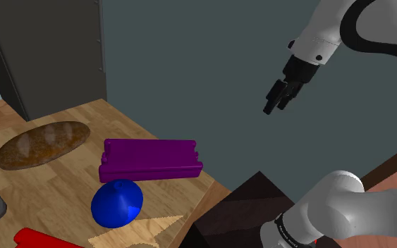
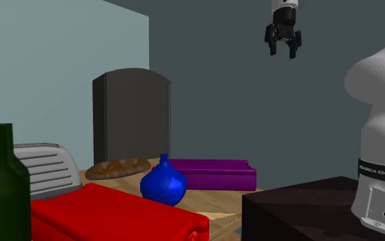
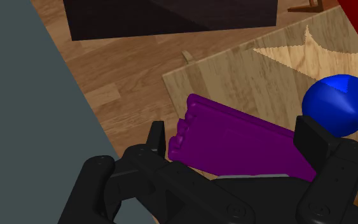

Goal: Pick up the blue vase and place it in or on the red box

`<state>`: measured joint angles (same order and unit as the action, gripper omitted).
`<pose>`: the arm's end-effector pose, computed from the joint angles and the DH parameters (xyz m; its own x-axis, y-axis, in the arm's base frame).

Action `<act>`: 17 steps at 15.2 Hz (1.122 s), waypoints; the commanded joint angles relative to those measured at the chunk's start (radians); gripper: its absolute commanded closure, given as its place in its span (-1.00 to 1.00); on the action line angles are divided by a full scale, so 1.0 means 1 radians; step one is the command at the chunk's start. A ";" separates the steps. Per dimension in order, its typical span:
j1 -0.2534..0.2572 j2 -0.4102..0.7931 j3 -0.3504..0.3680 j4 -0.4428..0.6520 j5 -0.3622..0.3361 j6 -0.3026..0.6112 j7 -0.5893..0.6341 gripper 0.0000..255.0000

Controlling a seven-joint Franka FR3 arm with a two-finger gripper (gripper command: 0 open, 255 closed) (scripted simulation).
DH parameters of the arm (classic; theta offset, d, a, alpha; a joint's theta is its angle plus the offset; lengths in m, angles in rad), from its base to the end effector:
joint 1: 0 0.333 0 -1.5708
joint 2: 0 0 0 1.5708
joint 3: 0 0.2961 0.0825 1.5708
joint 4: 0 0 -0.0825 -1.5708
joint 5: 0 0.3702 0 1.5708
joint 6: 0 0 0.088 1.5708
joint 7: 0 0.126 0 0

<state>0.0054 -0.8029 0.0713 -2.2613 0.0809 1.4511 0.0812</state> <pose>0.2885 0.0403 0.5941 0.9998 -0.0170 -0.0110 -0.0173 -0.9994 -0.0283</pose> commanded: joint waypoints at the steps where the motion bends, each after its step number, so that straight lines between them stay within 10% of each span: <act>1: 0.000 0.000 0.000 0.000 0.000 0.000 0.000 -1.00; 17: 0.051 0.306 0.292 -0.091 0.127 0.415 0.262 -1.00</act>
<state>0.0545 -0.5263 0.3427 -2.3564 0.2045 1.8384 0.3230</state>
